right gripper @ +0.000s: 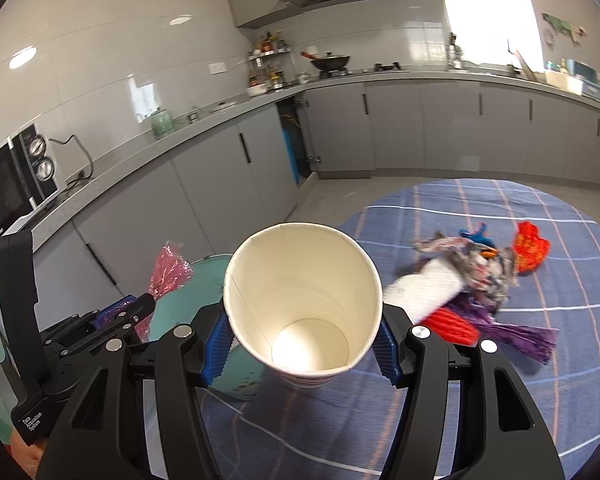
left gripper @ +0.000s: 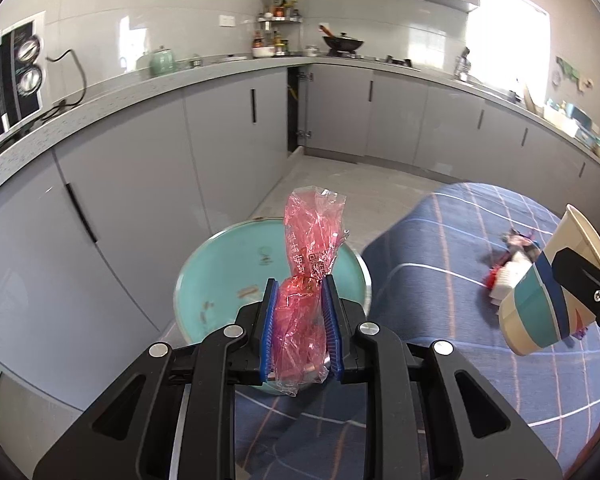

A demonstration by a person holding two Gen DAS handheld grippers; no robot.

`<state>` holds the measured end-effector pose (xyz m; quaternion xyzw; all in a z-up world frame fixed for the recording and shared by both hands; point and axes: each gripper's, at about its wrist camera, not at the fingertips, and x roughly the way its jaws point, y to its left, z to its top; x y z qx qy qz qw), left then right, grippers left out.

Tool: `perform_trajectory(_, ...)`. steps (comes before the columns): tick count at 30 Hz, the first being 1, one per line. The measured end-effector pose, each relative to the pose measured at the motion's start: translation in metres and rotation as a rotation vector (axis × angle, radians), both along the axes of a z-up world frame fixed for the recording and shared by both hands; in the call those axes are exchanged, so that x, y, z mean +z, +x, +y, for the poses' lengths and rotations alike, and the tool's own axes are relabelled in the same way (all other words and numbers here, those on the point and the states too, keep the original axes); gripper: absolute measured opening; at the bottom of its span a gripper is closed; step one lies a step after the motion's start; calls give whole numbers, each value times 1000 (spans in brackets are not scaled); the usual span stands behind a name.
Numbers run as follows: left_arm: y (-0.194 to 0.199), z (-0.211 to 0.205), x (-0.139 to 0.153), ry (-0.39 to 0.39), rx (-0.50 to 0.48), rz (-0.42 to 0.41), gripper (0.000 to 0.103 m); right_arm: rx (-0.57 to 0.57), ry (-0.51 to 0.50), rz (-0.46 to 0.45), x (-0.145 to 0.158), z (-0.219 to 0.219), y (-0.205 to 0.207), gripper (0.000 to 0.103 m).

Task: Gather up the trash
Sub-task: 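Carry the pink bag and paper cup over the teal bin with both tools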

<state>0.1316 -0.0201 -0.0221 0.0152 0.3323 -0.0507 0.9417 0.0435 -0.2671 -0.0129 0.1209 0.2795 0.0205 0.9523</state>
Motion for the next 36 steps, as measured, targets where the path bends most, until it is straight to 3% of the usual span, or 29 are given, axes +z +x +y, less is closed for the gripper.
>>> perform_trajectory(13, 7, 61, -10, -45, 118, 15, 23, 125, 7, 19, -2, 60, 29, 59)
perform_trajectory(36, 56, 61, -41, -65, 112, 79, 23, 172, 11, 149, -40, 106, 118, 59)
